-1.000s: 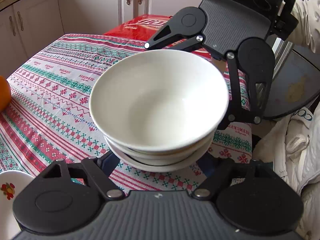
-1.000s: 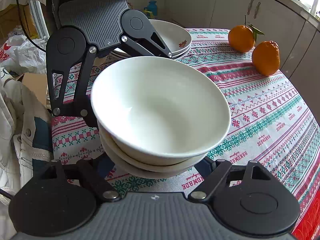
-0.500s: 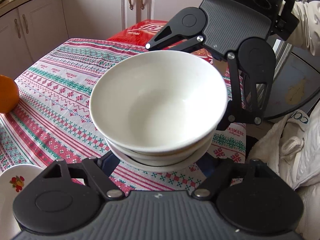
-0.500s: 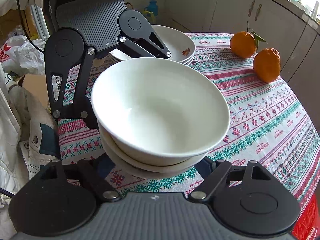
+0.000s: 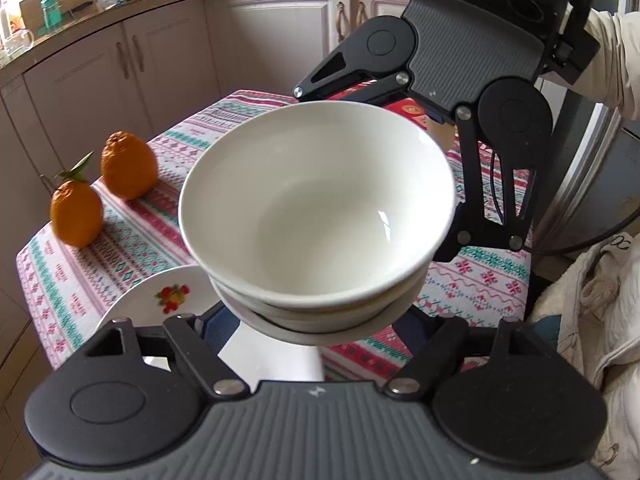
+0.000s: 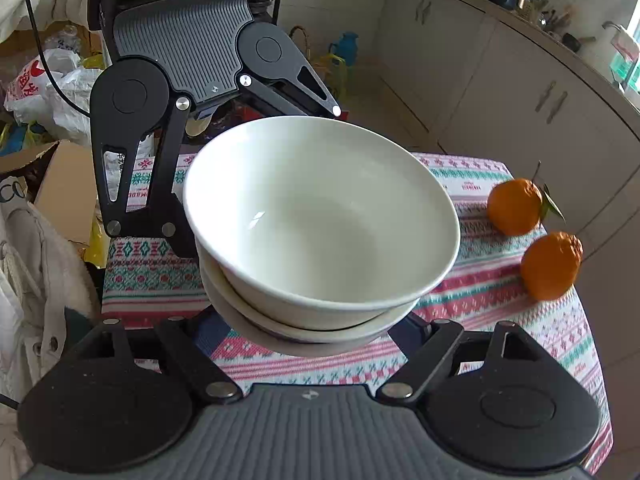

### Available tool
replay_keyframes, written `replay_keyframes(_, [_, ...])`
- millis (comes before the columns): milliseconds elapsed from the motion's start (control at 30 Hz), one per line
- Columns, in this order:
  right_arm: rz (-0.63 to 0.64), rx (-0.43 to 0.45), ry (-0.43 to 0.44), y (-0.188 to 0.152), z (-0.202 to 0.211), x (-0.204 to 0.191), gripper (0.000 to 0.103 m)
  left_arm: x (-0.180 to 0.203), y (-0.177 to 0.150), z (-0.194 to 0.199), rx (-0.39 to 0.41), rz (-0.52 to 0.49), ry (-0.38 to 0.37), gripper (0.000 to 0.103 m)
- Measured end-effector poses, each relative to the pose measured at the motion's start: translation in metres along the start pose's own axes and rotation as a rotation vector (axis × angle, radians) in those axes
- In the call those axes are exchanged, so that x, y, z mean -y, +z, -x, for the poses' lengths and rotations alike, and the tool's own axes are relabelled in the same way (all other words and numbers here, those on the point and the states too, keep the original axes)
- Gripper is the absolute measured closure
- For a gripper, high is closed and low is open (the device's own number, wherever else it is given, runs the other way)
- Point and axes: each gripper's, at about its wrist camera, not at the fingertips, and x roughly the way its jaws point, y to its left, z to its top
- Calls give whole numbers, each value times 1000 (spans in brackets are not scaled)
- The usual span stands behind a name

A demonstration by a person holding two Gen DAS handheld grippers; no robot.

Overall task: Organize plates and bowls
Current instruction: 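Carry the bowl stack with both grippers onto the flowered plate stack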

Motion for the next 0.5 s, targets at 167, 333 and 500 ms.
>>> replay_keyframes(167, [46, 18, 28, 28, -27, 12, 16, -24, -15, 10, -9, 36, 81, 21])
replay_keyframes(333, [65, 23, 55, 46, -52, 22, 16, -43, -27, 15, -26, 74, 118, 21])
replay_keyframes(500, [53, 19, 83, 54, -75, 30, 16, -56, -36, 14, -42, 97, 132, 21])
